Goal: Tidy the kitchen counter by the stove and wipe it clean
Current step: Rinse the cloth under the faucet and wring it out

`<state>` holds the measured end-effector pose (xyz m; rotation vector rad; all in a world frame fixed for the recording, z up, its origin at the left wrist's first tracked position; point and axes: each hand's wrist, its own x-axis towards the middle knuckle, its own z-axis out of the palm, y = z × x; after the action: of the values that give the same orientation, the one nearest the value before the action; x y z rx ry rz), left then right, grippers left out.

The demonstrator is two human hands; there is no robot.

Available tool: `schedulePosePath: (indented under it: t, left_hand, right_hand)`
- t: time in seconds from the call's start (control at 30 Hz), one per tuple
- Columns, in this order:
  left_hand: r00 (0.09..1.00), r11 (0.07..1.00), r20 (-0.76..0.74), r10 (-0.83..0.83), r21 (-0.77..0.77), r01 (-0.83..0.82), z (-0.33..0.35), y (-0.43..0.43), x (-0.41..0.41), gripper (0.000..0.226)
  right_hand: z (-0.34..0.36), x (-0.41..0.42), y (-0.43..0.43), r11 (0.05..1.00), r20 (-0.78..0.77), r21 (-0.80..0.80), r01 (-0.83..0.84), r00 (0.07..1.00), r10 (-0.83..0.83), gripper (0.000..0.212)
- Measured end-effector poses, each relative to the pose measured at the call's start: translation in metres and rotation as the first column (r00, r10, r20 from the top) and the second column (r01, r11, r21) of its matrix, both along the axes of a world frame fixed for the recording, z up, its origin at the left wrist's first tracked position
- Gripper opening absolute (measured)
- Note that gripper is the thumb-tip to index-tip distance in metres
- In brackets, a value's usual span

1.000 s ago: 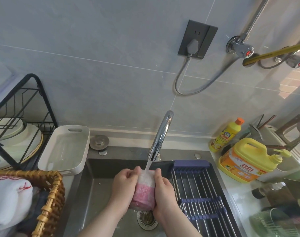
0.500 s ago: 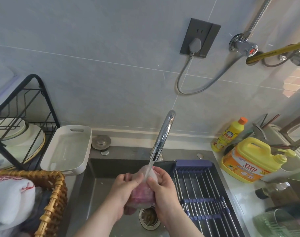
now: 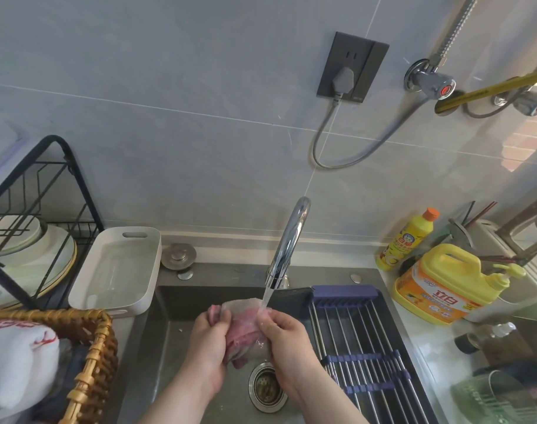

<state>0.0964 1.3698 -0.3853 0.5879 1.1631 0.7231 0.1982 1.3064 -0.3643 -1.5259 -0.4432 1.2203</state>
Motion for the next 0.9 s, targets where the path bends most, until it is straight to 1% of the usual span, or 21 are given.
schedulePosePath:
  t: [0.1,0.17,0.2,0.27,0.3,0.33,0.4,0.47,0.5,0.53,0.57,0.63,0.7,0.77,0.83,0.87,0.9]
  left_hand:
    - [0.999,0.999,-0.024,-0.044,-0.014,0.044,-0.004,-0.003,0.003,0.026]
    - [0.998,0.998,-0.038,-0.055,-0.039,0.053,0.001,-0.005,0.006,0.027]
    - [0.997,0.996,-0.028,-0.071,-0.048,0.070,0.007,-0.006,0.008,0.028]
    - [0.994,0.991,-0.003,-0.112,-0.071,0.112,0.015,-0.002,0.010,0.031]
    - [0.994,0.989,-0.012,-0.112,-0.103,0.110,0.016,0.001,0.010,0.034]
    - [0.996,0.987,-0.024,-0.087,-0.138,0.082,0.016,0.006,0.011,0.034]
    - [0.997,0.984,-0.075,-0.025,-0.178,0.011,0.015,0.014,0.013,0.026]
    - [0.993,0.981,-0.112,0.026,-0.188,-0.047,0.012,0.021,0.015,0.018]
    - [0.993,0.981,-0.107,0.052,-0.182,-0.071,0.009,0.024,0.016,0.017]
    - [0.994,0.982,-0.081,0.075,-0.170,-0.087,0.010,0.025,0.016,0.016]
    - [0.995,0.983,-0.060,0.082,-0.157,-0.091,0.009,0.025,0.014,0.015]
    - [0.994,0.982,-0.041,0.102,-0.158,-0.108,0.008,0.024,0.011,0.015]
    - [0.991,0.973,-0.027,0.128,-0.192,-0.131,0.006,0.024,0.011,0.015]
    - [0.987,0.956,-0.014,0.160,-0.249,-0.159,0.007,0.026,0.010,0.026]
    - [0.981,0.941,0.018,0.191,-0.288,-0.178,0.010,0.026,0.009,0.036]
    - [0.983,0.942,0.026,0.184,-0.291,-0.169,0.016,0.024,0.010,0.036]
    - [0.985,0.956,0.059,0.161,-0.257,-0.141,0.019,0.023,0.010,0.036]
  right_hand:
    - [-0.006,0.005,0.002,0.994,0.145,-0.054,0.093,0.986,-0.084,0.044]
    - [-0.002,0.006,0.001,0.996,0.204,-0.045,0.082,0.976,-0.071,0.051]
    - [0.001,0.007,0.001,0.999,0.232,-0.027,0.034,0.972,-0.027,0.047]
    - [0.008,0.008,0.000,0.995,0.269,0.019,-0.102,0.959,0.093,0.021]
    - [0.010,0.009,0.000,0.986,0.255,0.035,-0.161,0.956,0.146,0.013]
    - [0.010,0.011,0.000,0.981,0.238,0.038,-0.189,0.955,0.175,0.018]
    - [0.011,0.013,0.000,0.976,0.157,0.084,-0.202,0.970,0.187,0.023]
    - [0.010,0.014,0.002,0.971,-0.005,0.160,-0.177,0.984,0.180,0.026]
    - [0.009,0.015,0.002,0.965,-0.100,0.201,-0.165,0.977,0.188,0.028]
    - [0.009,0.015,0.001,0.954,-0.159,0.244,-0.176,0.963,0.218,0.031]
    - [0.008,0.015,0.000,0.940,-0.151,0.268,-0.209,0.955,0.255,0.034]
    - [0.007,0.012,0.001,0.932,-0.033,0.236,-0.275,0.956,0.291,0.040]
    - [0.004,0.012,0.004,0.952,0.014,0.189,-0.240,0.970,0.242,0.040]
    - [0.004,0.015,0.006,0.961,-0.041,0.193,-0.198,0.977,0.209,0.037]
    - [0.005,0.020,0.006,0.955,-0.156,0.236,-0.179,0.963,0.219,0.039]
    - [0.006,0.022,0.006,0.953,-0.201,0.254,-0.164,0.955,0.218,0.040]
    - [0.007,0.023,0.006,0.954,-0.221,0.260,-0.151,0.952,0.211,0.038]
